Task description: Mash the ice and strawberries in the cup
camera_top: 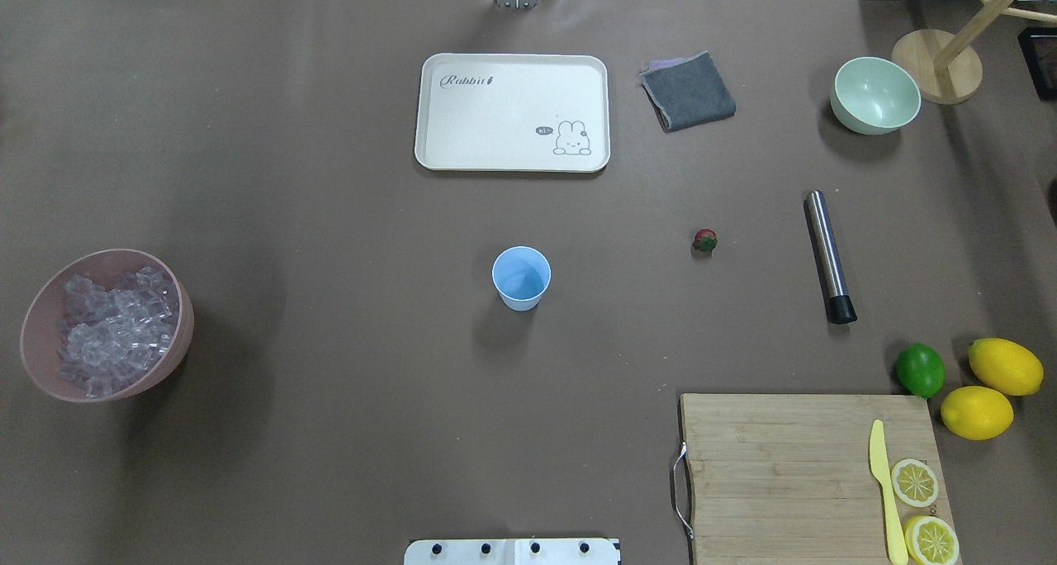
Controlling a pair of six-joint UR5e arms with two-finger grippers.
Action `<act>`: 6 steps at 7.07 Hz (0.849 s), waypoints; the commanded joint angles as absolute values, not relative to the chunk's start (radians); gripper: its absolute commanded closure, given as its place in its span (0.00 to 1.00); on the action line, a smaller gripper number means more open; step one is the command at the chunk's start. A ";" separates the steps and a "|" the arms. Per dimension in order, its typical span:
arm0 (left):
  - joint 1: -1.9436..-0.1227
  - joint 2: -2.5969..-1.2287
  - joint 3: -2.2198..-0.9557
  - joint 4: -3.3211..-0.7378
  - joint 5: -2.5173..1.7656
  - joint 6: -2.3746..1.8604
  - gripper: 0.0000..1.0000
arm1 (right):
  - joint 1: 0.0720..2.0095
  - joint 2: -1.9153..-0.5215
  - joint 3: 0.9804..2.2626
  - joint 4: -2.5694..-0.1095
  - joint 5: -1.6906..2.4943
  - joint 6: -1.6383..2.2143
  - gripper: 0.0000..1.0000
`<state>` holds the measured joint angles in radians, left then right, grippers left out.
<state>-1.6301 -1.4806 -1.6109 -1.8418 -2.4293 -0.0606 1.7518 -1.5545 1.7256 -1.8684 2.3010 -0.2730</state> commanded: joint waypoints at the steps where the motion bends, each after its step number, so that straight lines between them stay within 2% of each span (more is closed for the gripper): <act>1: -1.631 -1.479 -1.612 -1.850 -2.430 -0.060 0.02 | 1.752 -1.555 1.729 -1.868 2.301 -0.273 0.00; 4: -1.628 -1.482 -1.615 -1.847 -2.430 -0.070 0.02 | 1.752 -1.551 1.732 -1.868 2.301 -0.273 0.00; 6: -1.602 -1.492 -1.673 -1.839 -2.430 -0.125 0.02 | 1.752 -1.552 1.732 -1.868 2.301 -0.273 0.00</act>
